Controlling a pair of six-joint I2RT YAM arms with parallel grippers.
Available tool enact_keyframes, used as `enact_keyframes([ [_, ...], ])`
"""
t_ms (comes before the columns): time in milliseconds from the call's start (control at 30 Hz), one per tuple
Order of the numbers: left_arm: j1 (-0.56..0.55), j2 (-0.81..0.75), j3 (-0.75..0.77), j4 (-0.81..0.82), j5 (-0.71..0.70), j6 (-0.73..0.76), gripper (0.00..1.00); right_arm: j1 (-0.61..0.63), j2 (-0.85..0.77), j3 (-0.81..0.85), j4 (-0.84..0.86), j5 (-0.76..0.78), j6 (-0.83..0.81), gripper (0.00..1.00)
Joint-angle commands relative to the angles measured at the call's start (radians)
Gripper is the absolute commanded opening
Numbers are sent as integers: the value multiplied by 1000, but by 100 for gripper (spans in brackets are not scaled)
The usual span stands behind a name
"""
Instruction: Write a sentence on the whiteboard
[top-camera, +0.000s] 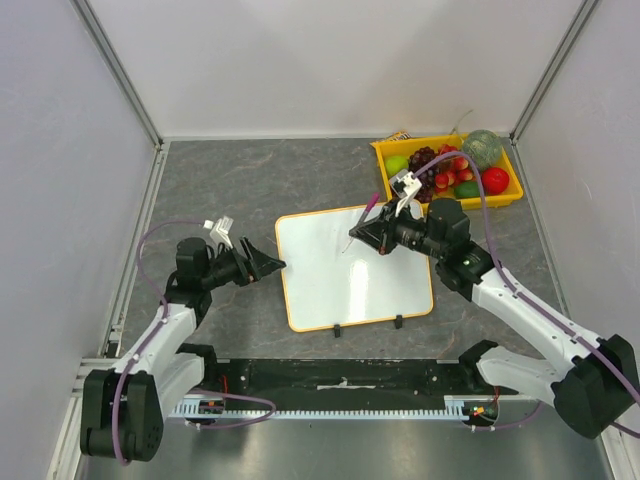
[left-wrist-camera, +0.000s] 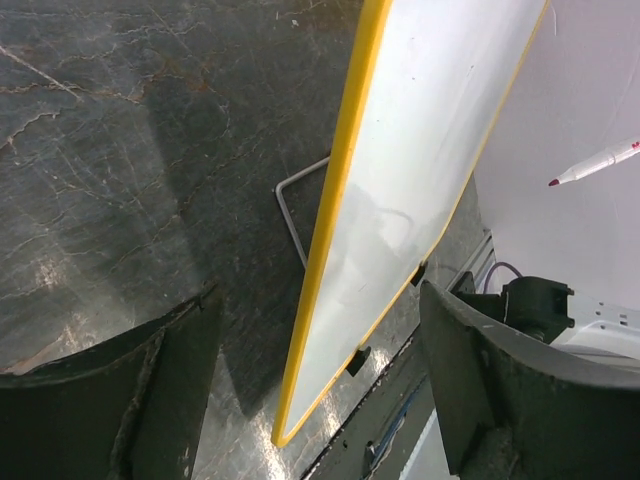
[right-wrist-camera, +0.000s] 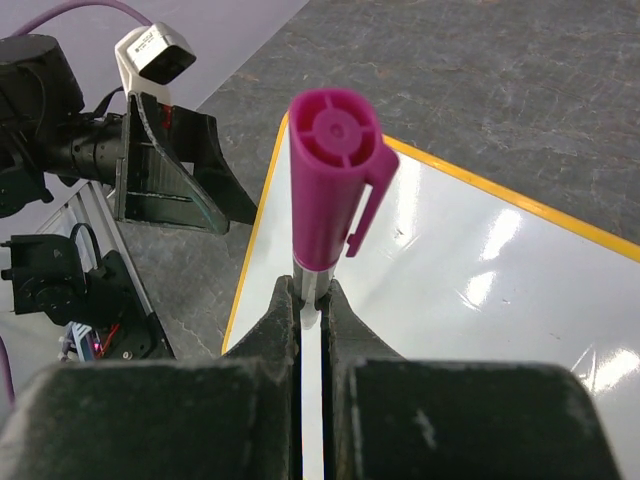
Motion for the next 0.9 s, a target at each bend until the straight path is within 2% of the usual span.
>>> enact_keyframes([
  [0, 5, 57, -32, 234, 61, -58, 82, 24, 34, 35, 104, 26, 26, 0],
  [133, -17, 122, -61, 390, 46, -87, 82, 39, 57, 35, 136, 26, 41, 0],
  [333, -112, 246, -35, 518, 50, -67, 80, 52, 76, 41, 144, 40, 44, 0],
  [633, -142, 349, -89, 786, 73, -82, 74, 52, 79, 47, 121, 57, 37, 0],
  [867, -164, 386, -112, 808, 61, -22, 72, 52, 76, 53, 104, 67, 31, 0],
])
